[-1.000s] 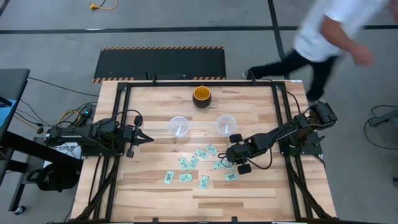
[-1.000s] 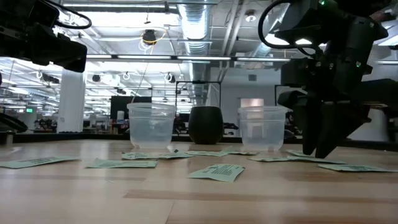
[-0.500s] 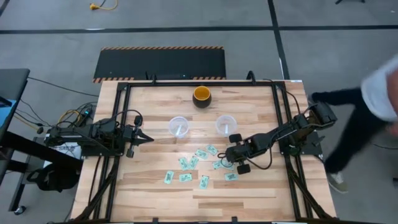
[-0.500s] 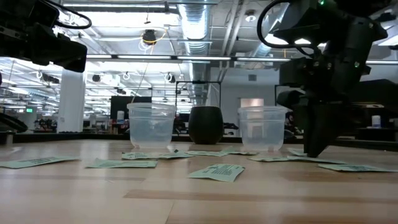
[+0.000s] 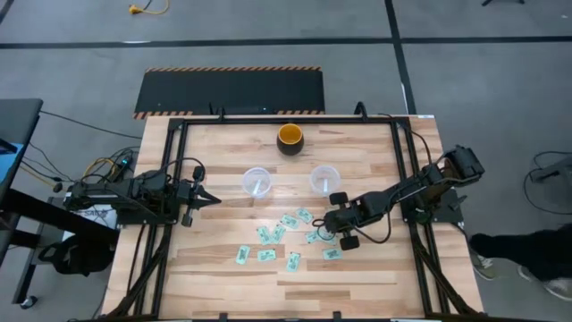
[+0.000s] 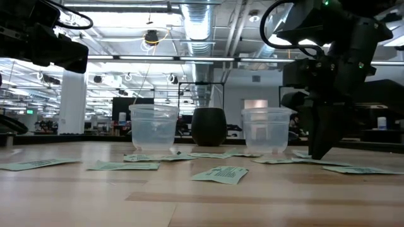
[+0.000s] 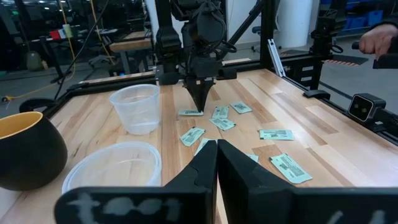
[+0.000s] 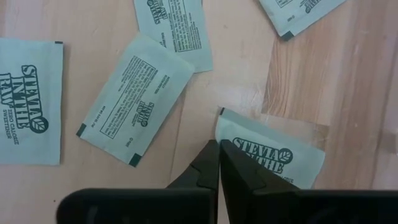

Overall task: Pick and place Stevia / Truvia into bins
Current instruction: Put the stevia packet into the right transparent container

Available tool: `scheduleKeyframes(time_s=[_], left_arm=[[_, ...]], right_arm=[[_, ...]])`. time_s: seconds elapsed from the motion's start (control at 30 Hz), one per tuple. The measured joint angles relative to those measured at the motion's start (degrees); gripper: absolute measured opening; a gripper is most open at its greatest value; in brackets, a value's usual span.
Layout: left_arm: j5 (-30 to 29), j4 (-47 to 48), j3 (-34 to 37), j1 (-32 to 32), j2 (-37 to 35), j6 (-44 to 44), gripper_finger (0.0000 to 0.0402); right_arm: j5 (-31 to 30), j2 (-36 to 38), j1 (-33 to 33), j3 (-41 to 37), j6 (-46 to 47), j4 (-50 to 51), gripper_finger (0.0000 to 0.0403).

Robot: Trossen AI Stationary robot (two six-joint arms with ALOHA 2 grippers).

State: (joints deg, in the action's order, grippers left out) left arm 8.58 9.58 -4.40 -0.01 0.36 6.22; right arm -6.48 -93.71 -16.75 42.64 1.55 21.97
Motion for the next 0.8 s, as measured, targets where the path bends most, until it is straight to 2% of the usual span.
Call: scheduleKeyframes(time_s=[0.43,0.8], left_arm=[[0.00,-0.02,0.00,-0.02,0.00,0.89,0.0000],[-0.02,-0.02,0.00,0.00,0.02,0.63,0.0000]], right_arm=[[-0.28,-0.28,-0.22,6.51,-1.37,12.19,0.0000],[0.59,-0.11,0.78,11.66,-4.46,18.59,0.0000]])
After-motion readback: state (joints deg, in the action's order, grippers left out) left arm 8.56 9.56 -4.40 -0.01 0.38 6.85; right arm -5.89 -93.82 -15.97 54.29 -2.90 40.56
